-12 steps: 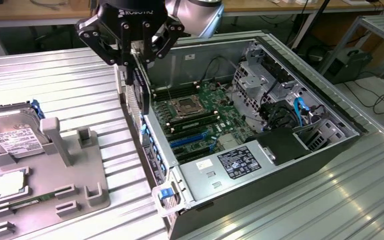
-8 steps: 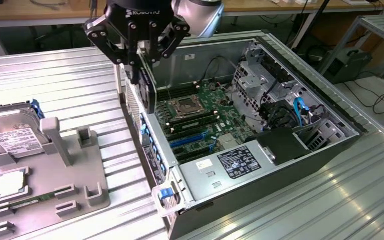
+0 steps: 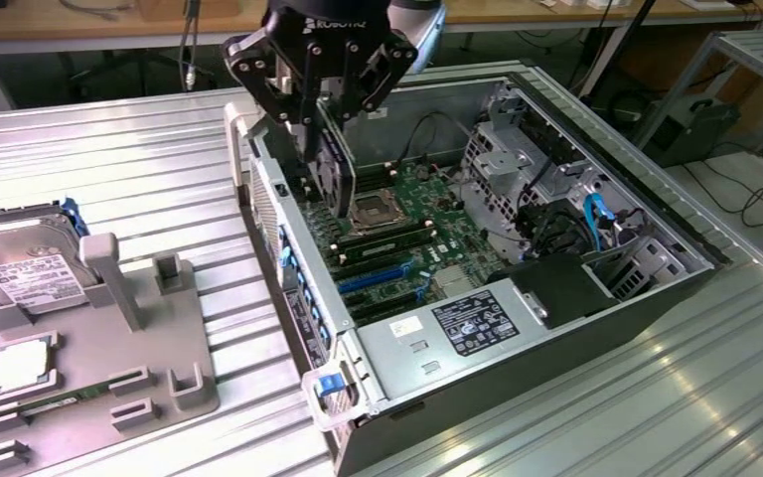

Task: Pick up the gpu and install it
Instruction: 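Pick up the gpu and move the gpu toward the slot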

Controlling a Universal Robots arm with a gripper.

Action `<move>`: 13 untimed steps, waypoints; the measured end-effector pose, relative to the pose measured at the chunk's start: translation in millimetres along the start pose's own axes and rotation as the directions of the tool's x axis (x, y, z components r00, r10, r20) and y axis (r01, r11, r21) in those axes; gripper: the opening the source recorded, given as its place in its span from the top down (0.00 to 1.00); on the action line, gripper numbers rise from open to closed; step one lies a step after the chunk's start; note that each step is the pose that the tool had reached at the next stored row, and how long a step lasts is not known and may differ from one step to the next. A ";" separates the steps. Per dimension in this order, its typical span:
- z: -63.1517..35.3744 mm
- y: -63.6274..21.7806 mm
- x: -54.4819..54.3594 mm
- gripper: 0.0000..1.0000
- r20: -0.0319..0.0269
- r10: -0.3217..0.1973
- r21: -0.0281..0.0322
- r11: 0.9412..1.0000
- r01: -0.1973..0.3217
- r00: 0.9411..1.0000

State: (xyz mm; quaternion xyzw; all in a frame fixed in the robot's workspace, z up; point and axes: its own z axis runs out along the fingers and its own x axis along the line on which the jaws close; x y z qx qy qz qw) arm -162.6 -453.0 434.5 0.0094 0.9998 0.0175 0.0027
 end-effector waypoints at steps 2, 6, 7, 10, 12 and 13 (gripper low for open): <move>0.2 0.1 -6.1 0.73 0.000 0.000 0.000 1.000 0.000 1.000; 0.6 0.3 -19.4 0.73 0.000 0.000 0.000 1.000 0.000 1.000; 0.7 0.4 -22.6 0.73 0.000 0.000 0.000 1.000 0.000 1.000; 1.2 0.6 -35.1 0.73 0.000 0.000 0.000 1.000 0.000 1.000; 1.3 0.7 -41.7 0.73 0.000 0.000 0.000 1.000 0.000 1.000; 1.5 0.8 -45.1 0.73 0.000 0.000 0.000 1.000 0.000 1.000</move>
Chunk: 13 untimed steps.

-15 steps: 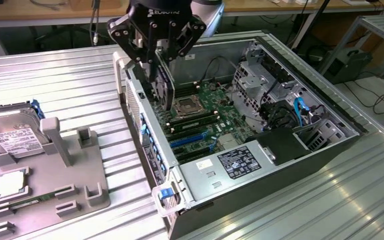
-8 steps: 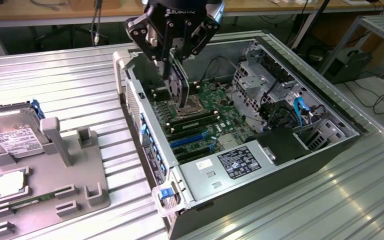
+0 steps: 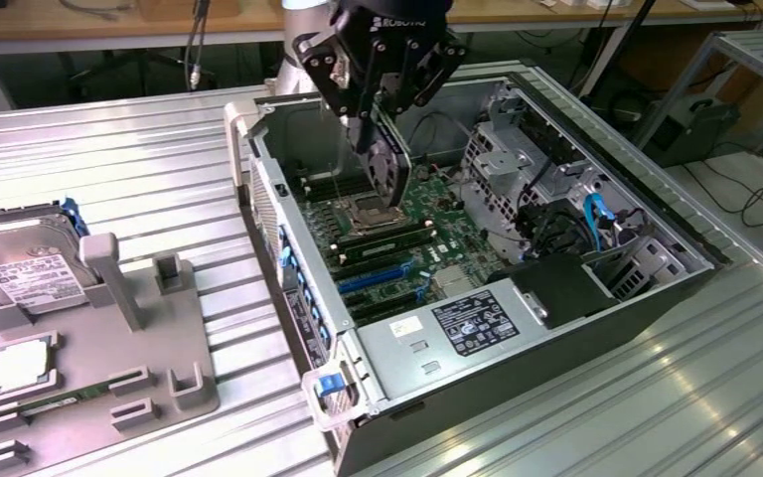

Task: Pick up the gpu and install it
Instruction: 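Pick up the gpu and move the gpu toward the slot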

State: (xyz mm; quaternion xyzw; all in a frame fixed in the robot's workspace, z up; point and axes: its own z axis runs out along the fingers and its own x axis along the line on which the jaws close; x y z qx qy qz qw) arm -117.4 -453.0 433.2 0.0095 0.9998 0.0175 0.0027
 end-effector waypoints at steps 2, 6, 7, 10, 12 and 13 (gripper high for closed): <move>0.3 0.1 -6.6 0.73 0.000 0.000 0.000 1.000 0.000 1.000; 1.0 0.4 -24.1 0.73 0.000 0.000 0.000 1.000 0.000 1.000; 1.3 0.5 -29.8 0.73 0.000 0.000 0.000 1.000 0.000 1.000; 2.0 0.8 -44.7 0.73 0.000 0.000 0.000 1.000 0.000 1.000; 2.6 1.0 -55.5 0.73 0.000 0.000 0.000 1.000 0.000 1.000; 3.0 1.0 -60.6 0.73 0.000 0.000 0.000 1.000 0.000 1.000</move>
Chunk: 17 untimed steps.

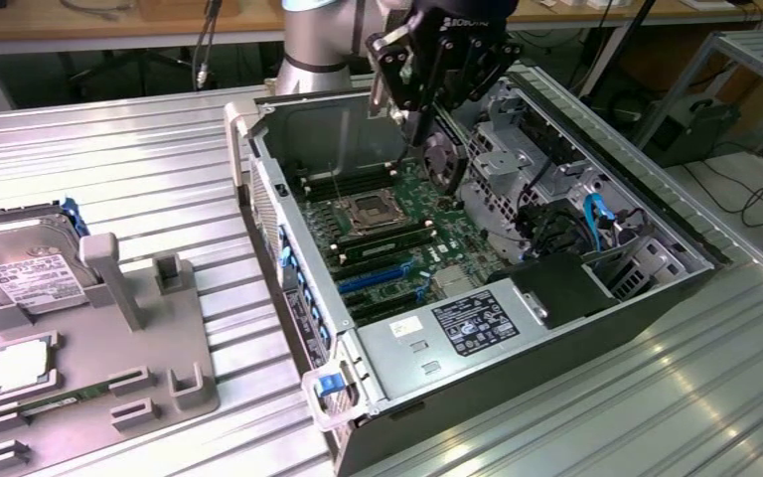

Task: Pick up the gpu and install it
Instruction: 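Pick up the gpu and move the gpu toward the slot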

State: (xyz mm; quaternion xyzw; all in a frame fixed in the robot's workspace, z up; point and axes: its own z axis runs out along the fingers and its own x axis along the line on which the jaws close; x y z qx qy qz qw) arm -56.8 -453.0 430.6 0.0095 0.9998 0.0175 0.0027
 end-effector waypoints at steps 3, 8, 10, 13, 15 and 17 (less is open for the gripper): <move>1.0 0.2 -13.6 0.73 0.000 0.000 0.000 1.000 0.000 1.000; 2.5 0.6 -36.2 0.73 0.000 0.000 0.000 1.000 0.000 1.000; 3.2 0.7 -44.1 0.73 0.000 0.000 0.000 1.000 0.000 1.000; 3.2 0.7 -44.4 0.73 0.001 0.000 0.000 1.000 0.000 1.000; 3.3 0.7 -44.4 0.73 0.001 0.000 0.000 1.000 0.000 1.000; 3.4 0.8 -44.4 0.73 0.001 0.000 0.000 1.000 0.000 1.000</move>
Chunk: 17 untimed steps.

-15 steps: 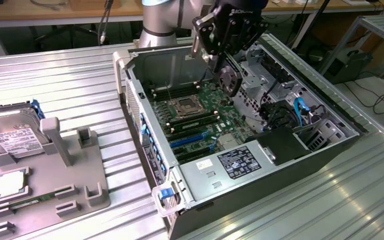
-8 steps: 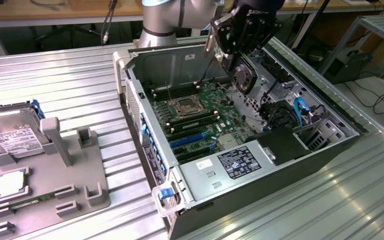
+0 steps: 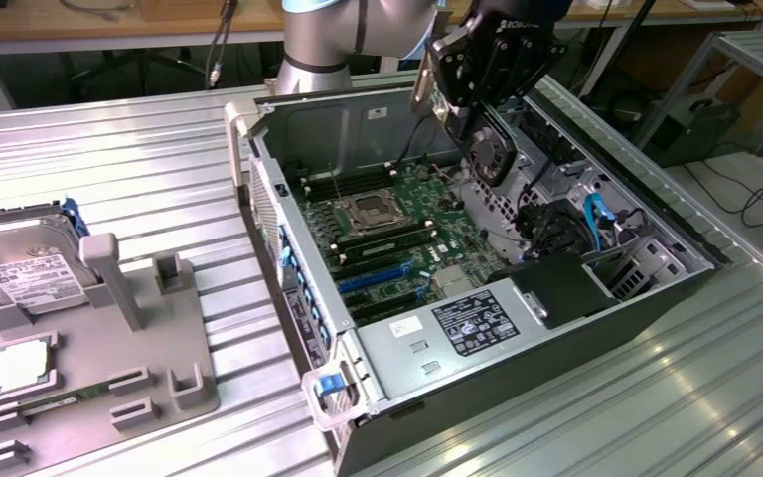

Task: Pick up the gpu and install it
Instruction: 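Pick up the gpu and move the gpu toward the slot, then insert the gpu into the slot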

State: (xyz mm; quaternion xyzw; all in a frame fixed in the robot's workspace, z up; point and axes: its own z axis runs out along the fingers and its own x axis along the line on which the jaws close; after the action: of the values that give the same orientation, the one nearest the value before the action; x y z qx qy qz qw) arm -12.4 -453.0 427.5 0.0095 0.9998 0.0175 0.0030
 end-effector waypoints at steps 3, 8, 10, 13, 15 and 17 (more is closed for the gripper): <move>0.1 0.0 0.0 0.73 0.000 0.000 0.000 1.000 0.000 1.000; 0.2 0.0 0.0 0.73 0.000 -0.002 0.000 1.000 0.002 1.000; 0.2 0.0 0.0 0.73 -0.001 -0.015 0.000 1.000 0.015 1.000; 0.2 0.0 0.0 0.73 -0.002 -0.063 0.000 0.998 0.063 0.998; 0.2 0.0 0.0 0.73 -0.004 -0.103 -0.001 0.995 0.103 0.995; 0.2 0.0 0.0 0.73 -0.005 -0.133 -0.001 0.991 0.133 0.991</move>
State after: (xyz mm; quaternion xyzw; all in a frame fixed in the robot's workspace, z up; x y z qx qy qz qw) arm -12.4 -453.0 427.3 -0.0570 0.9982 0.0177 0.0018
